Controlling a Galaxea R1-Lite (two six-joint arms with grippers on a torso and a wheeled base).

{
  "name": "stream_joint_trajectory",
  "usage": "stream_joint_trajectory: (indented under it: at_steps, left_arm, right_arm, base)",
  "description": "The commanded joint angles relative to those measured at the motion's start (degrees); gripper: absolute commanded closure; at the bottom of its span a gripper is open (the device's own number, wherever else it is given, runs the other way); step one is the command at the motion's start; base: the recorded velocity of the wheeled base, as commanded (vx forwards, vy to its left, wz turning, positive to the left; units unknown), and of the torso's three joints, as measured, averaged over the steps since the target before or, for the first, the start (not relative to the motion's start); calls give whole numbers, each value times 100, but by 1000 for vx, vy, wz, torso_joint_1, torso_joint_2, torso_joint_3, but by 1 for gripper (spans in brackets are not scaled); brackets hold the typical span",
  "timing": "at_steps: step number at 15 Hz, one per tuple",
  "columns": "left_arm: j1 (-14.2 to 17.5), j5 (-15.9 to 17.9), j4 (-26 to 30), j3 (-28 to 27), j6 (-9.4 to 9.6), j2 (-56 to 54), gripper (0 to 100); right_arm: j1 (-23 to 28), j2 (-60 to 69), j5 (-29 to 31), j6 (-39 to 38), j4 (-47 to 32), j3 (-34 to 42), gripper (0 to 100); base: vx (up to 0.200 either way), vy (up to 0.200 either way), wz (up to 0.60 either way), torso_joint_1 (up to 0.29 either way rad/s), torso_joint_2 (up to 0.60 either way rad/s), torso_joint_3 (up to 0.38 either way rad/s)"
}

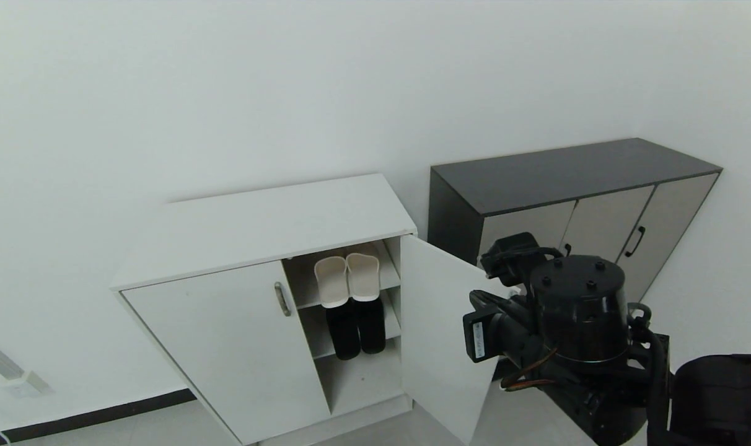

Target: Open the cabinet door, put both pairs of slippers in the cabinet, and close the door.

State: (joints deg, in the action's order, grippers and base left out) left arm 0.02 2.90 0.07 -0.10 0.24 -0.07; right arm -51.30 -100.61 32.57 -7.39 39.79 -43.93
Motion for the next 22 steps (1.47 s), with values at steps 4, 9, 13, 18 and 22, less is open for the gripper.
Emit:
stream_joint_trajectory:
  at_steps: [4,9,13,18,22]
  left_arm:
    - [-2,0,1,1,2,7,100]
    - [6,0,1,1,2,7,100]
    - [-2,0,1,1,2,7,100]
    - [6,0,1,1,2,7,100]
    - [-2,9,1,1,2,7,100]
  right_arm:
    - [507,-126,-111,124,143,-107,100]
    - [1394,-161,-638,88,-209,-440,100]
    - [1957,-688,-840,36,-182,-687,100]
    - [2344,-1506,-1209,-149,-173,-1399,100]
    - [2493,-1787,-1376,-228,-173,-1592,100]
  base:
    - [0,0,0,0,0,0]
    - [0,0,0,0,0,0]
    - [0,0,0,0,0,0]
    - [0,0,0,0,0,0]
    - [0,0,0,0,0,0]
